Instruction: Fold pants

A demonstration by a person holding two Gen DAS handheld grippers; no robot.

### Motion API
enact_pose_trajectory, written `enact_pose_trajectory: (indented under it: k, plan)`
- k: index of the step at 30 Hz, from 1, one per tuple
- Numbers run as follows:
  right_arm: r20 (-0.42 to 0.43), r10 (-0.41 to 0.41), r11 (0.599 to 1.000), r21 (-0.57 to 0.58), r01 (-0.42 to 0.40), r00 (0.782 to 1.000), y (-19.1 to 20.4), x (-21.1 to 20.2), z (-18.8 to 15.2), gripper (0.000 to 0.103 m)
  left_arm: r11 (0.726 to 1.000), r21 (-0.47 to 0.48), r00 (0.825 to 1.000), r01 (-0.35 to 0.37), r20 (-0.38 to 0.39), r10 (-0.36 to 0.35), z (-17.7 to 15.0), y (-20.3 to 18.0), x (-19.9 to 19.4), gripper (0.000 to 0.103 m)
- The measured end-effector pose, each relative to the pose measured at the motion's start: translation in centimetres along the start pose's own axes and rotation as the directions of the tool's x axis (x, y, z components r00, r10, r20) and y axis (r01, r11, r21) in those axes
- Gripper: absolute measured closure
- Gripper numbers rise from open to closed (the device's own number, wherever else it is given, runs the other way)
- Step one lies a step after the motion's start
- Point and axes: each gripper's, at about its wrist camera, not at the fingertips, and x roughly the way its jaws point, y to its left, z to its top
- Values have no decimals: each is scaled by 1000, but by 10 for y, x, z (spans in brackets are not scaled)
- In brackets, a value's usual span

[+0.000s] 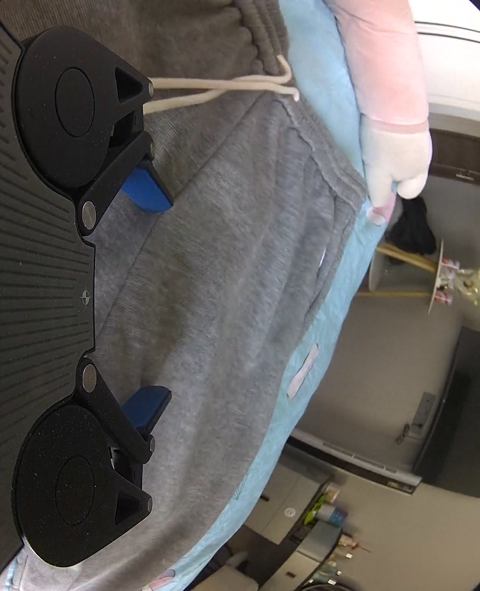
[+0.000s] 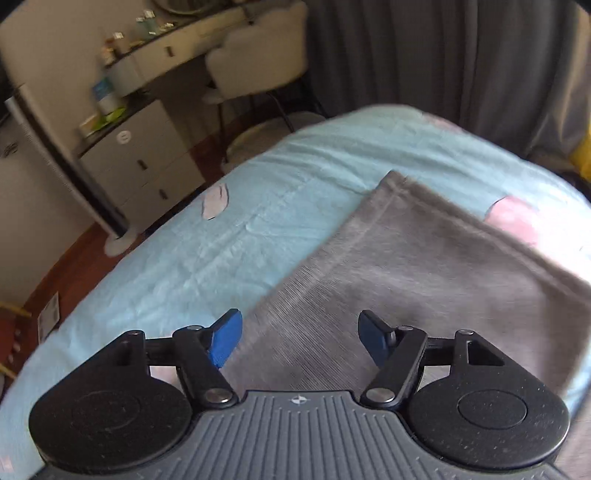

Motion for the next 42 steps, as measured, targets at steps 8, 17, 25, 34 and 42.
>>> enact_pose_trajectory:
  k: [8,17,25,34,42]
  plan:
    - [59,-191,980,-40,193,980,13,38,1,78,996,67,997,-59,53,55,-13,-9,5,0]
    - [253,50,999,-17,-47,966,-76,-94,-34,98,999,31,999,-7,37,5,-6,1,5,0]
    - [223,106,982,127,-137,969,-235,-205,-168,99,980,-144,990,139,52,-133,18,30,-12,0]
    - [117,166,936,295,-194,979,-299,-191,-194,82,901,-225,917,371,-63,-393,64,36,-5,0]
    - [147,280,850,421,-316,949,-305,-159,-183,69,898,-208,864,387,-260,-432,100,-13,60,18]
